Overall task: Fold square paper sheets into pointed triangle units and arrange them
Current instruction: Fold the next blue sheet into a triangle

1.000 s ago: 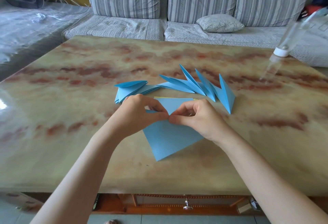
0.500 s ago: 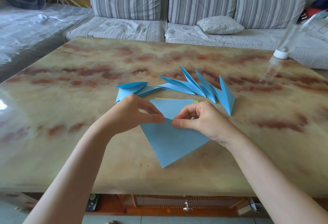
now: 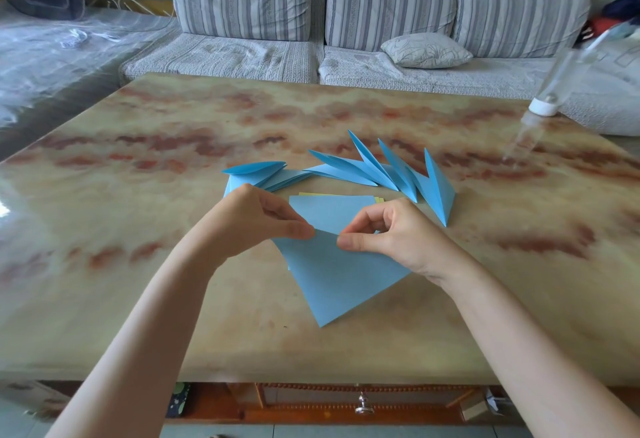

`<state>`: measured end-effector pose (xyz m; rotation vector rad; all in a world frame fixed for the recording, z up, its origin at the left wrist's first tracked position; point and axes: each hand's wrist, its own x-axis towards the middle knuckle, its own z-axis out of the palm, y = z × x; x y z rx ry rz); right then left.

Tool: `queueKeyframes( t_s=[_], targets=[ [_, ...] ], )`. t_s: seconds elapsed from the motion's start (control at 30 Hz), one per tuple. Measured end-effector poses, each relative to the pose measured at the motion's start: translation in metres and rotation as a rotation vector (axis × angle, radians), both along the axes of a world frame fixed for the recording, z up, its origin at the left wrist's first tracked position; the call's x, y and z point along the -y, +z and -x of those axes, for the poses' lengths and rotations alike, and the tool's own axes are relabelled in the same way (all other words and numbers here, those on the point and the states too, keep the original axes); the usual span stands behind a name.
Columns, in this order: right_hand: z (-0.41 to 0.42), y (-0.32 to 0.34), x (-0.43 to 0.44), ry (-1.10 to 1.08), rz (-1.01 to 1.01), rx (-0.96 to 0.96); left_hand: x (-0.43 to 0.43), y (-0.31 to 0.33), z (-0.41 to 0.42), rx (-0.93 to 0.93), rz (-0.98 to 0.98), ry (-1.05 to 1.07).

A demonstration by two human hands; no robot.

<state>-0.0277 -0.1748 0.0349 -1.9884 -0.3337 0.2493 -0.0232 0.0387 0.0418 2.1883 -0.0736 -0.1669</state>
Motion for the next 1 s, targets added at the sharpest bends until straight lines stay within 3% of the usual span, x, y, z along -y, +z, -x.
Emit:
queueKeyframes(
  t_s=[0.43, 0.83, 1.0],
  targets=[
    [0.001, 0.001, 0.006, -0.014, -0.016, -0.014, -0.005, 0.001, 0.001, -0.126, 0.045, 0.067],
    [0.001, 0.0, 0.006, -0.004, -0.027, -0.042, -0.009, 0.003, -0.001, -0.132, 0.075, 0.141],
    [0.001, 0.001, 0.01, -0.012, -0.028, -0.05, -0.016, 0.002, -0.003, -0.163, 0.185, 0.104]
  ],
)
